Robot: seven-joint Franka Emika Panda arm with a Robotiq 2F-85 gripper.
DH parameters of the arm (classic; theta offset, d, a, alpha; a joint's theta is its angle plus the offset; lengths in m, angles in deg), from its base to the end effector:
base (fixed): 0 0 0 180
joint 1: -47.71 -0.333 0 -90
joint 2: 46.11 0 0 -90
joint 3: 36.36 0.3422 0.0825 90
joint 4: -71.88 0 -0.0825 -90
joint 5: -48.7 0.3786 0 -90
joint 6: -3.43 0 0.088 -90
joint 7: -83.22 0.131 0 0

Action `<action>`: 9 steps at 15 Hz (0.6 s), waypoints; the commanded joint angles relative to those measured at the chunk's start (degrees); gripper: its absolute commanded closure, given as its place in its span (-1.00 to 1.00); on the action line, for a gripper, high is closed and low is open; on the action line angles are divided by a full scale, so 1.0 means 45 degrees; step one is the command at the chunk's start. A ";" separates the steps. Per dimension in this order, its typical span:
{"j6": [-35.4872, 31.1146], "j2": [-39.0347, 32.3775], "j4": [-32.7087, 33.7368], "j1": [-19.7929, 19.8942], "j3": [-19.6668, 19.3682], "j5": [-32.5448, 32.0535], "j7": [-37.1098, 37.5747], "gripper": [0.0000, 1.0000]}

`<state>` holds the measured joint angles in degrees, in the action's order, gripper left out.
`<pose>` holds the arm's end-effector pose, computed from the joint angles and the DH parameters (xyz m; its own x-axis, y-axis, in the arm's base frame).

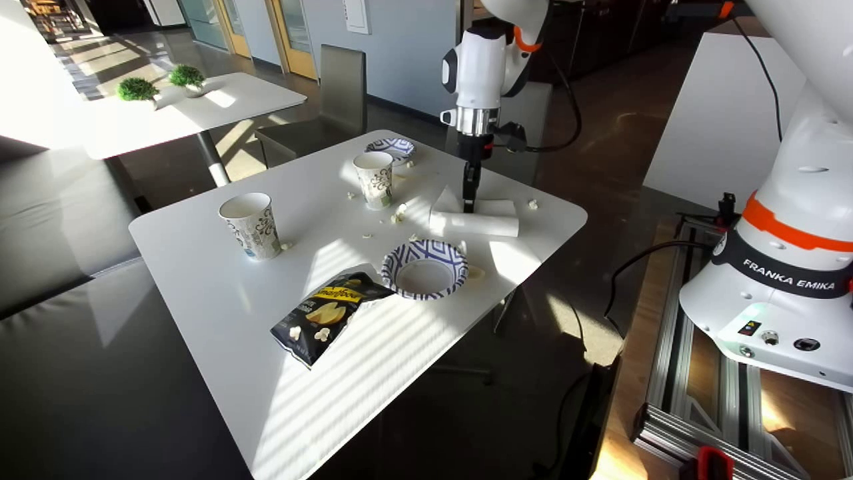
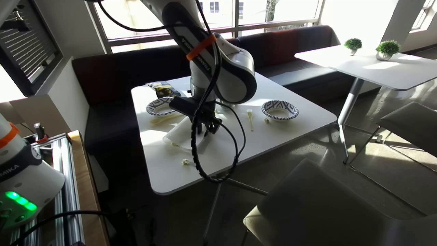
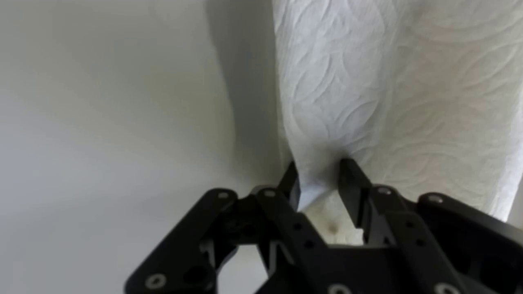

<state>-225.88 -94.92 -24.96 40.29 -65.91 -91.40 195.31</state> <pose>0.5117 -0.0802 0.1559 0.9082 0.4168 0.0375 0.4179 -0.8987 -0.1329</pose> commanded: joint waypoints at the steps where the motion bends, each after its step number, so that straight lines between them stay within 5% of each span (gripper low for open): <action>1: 0.0712 0.0327 -0.0642 -0.0578 -0.0365 -0.0563 0.0651 0.18; 9: 0.1393 0.0708 -0.1146 -0.1232 -0.0831 -0.0981 0.1169 0.07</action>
<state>-222.45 -93.33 -27.47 36.71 -68.50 -94.23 198.36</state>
